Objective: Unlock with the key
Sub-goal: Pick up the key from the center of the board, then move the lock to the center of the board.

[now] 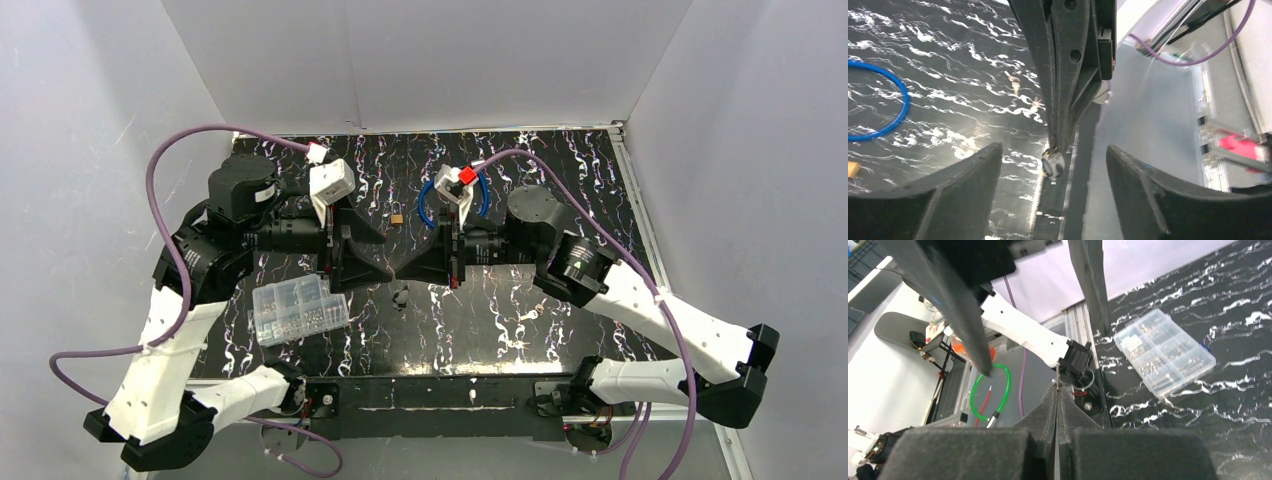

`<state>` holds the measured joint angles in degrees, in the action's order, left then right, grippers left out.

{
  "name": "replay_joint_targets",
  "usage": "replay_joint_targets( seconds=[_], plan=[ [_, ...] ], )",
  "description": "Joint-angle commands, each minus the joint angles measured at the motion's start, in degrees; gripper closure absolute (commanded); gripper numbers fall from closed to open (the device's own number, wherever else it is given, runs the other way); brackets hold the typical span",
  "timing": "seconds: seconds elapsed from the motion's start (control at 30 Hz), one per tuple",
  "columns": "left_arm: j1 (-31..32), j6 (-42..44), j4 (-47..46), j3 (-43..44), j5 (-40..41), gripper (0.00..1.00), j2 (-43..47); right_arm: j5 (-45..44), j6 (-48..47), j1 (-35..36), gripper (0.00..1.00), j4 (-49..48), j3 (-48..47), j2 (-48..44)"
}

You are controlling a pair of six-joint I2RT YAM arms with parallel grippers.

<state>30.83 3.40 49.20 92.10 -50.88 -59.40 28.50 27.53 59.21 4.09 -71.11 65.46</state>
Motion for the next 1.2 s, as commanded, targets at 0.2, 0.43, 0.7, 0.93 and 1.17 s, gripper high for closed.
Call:
replay_joint_targets(
  seconds=[0.2,0.43,0.7,0.93,1.17],
  plan=[
    [-0.1,3.5,0.0,4.4,4.0,0.02,1.1,3.8,-6.2,-0.5,0.99,12.1,1.4,-10.3],
    [-0.3,10.4,-3.4,-4.1,11.9,0.02,1.7,6.9,-7.6,-1.0,0.99,17.0,0.2,-13.3],
    [-2.9,12.7,-10.1,-12.3,11.9,0.02,-2.6,9.2,-9.3,-1.8,0.99,20.0,-2.5,-13.9],
    [-7.4,15.8,-14.7,-18.5,9.5,0.02,-11.0,10.1,-12.2,-3.4,0.99,22.8,-4.5,-14.1],
    [-12.8,13.4,-21.6,-16.4,18.0,0.02,-28.6,12.6,-12.1,-7.4,0.99,23.1,-5.0,-13.9]
  ],
)
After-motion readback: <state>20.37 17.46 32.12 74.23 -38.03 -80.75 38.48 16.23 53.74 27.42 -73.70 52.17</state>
